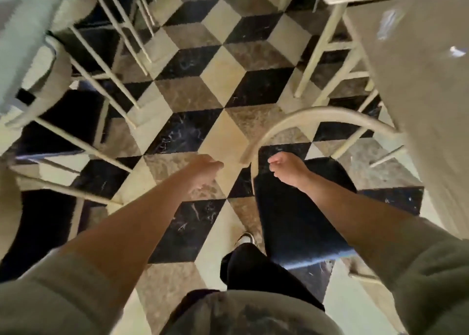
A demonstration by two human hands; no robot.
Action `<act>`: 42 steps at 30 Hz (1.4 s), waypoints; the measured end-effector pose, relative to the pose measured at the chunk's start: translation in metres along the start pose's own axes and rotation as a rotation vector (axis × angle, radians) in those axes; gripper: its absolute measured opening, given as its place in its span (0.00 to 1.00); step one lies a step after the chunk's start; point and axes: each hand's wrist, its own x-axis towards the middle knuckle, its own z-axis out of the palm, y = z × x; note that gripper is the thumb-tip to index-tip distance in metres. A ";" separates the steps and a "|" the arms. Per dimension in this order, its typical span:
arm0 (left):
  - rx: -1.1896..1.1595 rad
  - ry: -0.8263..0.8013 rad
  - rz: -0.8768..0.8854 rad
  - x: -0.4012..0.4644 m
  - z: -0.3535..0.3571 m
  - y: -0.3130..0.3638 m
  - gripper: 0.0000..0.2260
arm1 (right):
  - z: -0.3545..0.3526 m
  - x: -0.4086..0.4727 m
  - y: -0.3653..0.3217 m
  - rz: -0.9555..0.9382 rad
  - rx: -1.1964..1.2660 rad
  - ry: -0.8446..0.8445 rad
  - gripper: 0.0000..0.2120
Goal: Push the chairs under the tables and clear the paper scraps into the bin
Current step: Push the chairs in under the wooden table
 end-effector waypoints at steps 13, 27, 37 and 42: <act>0.703 -0.331 0.555 0.124 0.097 0.261 0.25 | -0.021 0.098 -0.007 0.421 0.559 0.187 0.36; 1.085 -0.615 0.984 0.204 0.229 0.360 0.20 | 0.014 0.190 -0.036 0.752 1.003 0.500 0.32; 1.061 -0.596 0.834 0.218 0.203 0.376 0.21 | 0.002 0.157 -0.024 0.690 0.875 0.410 0.32; 1.012 -0.544 0.675 0.211 0.202 0.378 0.19 | -0.016 0.115 0.007 0.712 0.671 0.324 0.28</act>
